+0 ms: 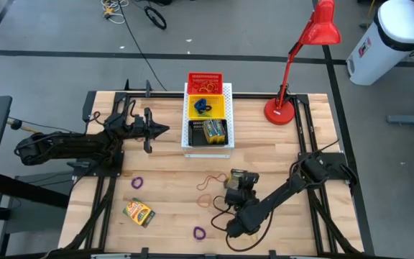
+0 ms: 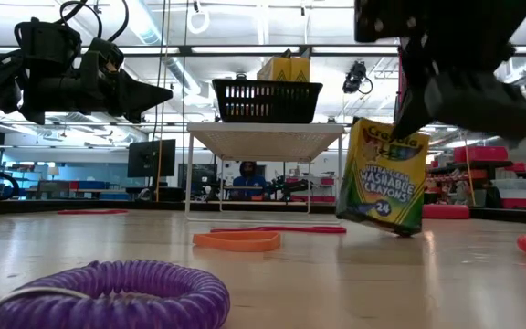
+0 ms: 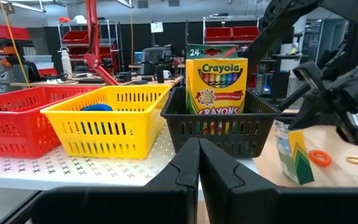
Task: Pick & Place Office Desk Supplies
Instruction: Put the yellow crayon box into the black bin on the shelf
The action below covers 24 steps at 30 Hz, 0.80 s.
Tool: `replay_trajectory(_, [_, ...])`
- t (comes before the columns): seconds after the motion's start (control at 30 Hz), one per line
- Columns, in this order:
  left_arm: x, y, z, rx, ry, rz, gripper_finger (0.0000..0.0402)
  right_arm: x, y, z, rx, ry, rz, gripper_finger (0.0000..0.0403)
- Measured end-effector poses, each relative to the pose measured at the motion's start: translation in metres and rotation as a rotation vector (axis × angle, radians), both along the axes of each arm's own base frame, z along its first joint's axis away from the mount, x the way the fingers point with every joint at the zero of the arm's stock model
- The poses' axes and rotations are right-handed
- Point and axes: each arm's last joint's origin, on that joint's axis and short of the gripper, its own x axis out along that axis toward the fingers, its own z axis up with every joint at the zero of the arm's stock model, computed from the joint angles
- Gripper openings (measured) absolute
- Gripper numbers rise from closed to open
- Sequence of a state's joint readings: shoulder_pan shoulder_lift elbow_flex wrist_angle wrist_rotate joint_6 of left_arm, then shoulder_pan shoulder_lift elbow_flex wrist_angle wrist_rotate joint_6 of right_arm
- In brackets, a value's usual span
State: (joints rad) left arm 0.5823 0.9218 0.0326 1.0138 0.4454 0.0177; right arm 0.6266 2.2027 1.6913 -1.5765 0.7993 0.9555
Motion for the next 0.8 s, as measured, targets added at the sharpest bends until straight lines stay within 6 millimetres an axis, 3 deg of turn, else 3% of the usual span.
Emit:
replay_trajectory(0.17, [0.0,0.0,0.0,0.0,0.0,0.0,0.0013,0.002,0.004,-0.014,-0.08,0.042,0.074,0.0004])
replay_trajectory(0.5, [0.0,0.0,0.0,0.001,0.0,0.0,0.0013,-0.004,0.013,-0.014,-0.08,0.037,0.104,0.0014])
replay_trajectory(0.8, [0.0,0.0,0.0,0.0,0.0,0.0,0.0013,-0.005,0.036,0.001,0.019,-0.017,0.124,0.0021])
